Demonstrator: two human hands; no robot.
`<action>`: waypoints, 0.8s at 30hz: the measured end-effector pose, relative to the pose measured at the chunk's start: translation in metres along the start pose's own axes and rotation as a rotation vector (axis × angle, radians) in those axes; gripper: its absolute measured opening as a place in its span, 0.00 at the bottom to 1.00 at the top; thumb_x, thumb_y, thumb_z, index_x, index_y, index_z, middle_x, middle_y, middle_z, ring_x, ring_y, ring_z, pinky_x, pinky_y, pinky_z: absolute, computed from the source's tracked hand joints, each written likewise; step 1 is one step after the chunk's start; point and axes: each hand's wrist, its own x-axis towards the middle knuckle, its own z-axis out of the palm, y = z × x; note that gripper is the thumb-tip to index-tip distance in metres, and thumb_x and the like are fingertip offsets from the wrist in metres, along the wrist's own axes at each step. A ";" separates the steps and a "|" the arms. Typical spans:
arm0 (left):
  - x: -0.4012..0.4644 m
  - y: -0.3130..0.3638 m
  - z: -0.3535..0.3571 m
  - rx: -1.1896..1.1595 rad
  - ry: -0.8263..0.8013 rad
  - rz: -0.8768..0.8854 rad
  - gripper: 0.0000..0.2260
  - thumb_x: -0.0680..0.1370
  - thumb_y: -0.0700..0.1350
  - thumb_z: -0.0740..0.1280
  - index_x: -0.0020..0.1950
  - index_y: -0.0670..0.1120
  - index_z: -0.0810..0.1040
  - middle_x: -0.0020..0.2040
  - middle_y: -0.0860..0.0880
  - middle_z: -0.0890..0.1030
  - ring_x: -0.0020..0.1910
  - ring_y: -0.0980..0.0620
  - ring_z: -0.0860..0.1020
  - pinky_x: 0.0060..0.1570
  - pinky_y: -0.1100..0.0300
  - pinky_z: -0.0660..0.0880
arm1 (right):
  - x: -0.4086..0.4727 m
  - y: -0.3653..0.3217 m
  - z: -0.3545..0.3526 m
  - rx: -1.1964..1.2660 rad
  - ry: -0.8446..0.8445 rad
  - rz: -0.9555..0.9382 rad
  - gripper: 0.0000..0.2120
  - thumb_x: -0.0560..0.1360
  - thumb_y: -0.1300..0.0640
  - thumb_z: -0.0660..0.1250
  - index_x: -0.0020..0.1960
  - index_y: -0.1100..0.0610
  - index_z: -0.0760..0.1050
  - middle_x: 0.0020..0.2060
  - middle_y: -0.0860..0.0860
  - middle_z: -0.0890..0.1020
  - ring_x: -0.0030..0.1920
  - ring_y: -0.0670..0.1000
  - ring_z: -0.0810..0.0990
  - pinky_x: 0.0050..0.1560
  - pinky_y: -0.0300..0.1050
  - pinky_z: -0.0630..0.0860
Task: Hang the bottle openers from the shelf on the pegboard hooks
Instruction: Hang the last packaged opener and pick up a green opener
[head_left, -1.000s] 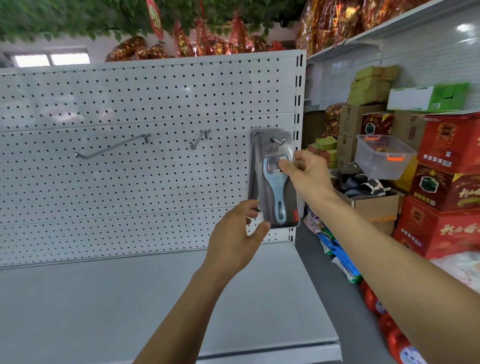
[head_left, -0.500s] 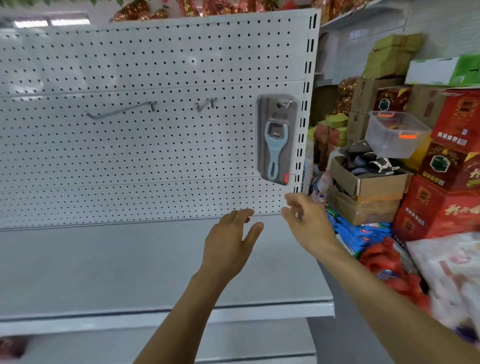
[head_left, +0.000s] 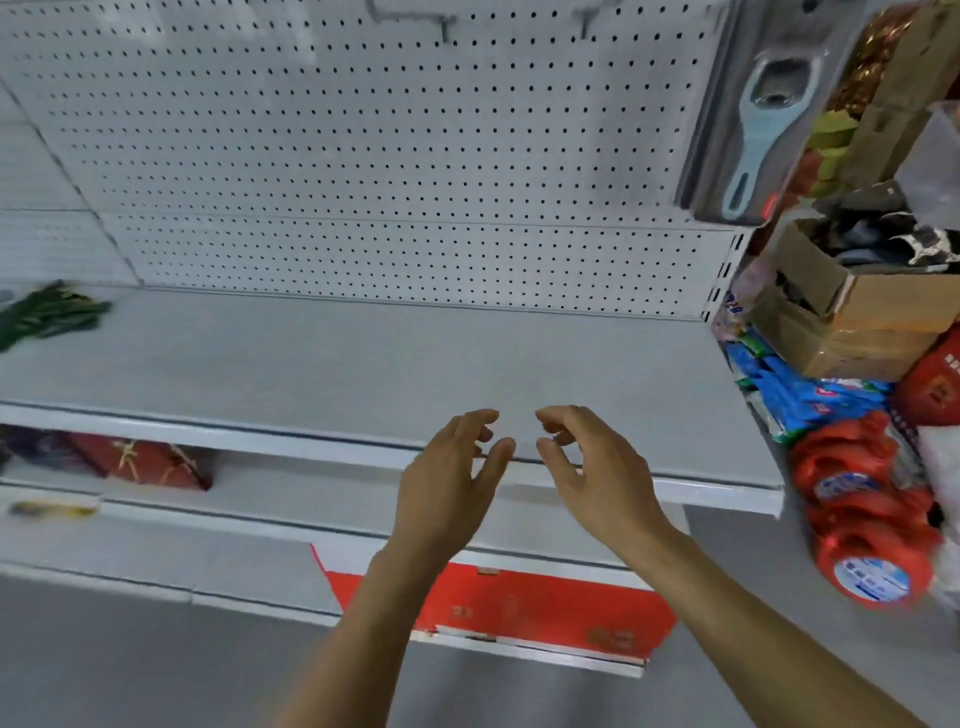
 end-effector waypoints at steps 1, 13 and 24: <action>-0.008 -0.016 -0.009 0.014 -0.007 -0.022 0.19 0.79 0.60 0.59 0.68 0.55 0.71 0.58 0.56 0.80 0.51 0.59 0.79 0.49 0.62 0.78 | -0.001 -0.011 0.013 -0.005 -0.032 -0.011 0.13 0.79 0.52 0.63 0.63 0.49 0.73 0.56 0.43 0.80 0.55 0.44 0.79 0.55 0.41 0.75; -0.073 -0.233 -0.162 0.070 -0.015 -0.278 0.19 0.79 0.60 0.59 0.66 0.53 0.73 0.58 0.55 0.80 0.48 0.61 0.76 0.47 0.63 0.76 | 0.021 -0.195 0.209 0.068 -0.289 -0.076 0.13 0.79 0.51 0.63 0.63 0.49 0.74 0.55 0.44 0.81 0.54 0.45 0.79 0.54 0.40 0.73; -0.070 -0.379 -0.274 0.037 0.089 -0.417 0.18 0.79 0.57 0.61 0.66 0.52 0.72 0.58 0.53 0.80 0.48 0.57 0.78 0.48 0.59 0.79 | 0.081 -0.335 0.350 0.205 -0.463 -0.122 0.11 0.78 0.50 0.64 0.60 0.48 0.74 0.55 0.44 0.81 0.51 0.43 0.79 0.53 0.44 0.77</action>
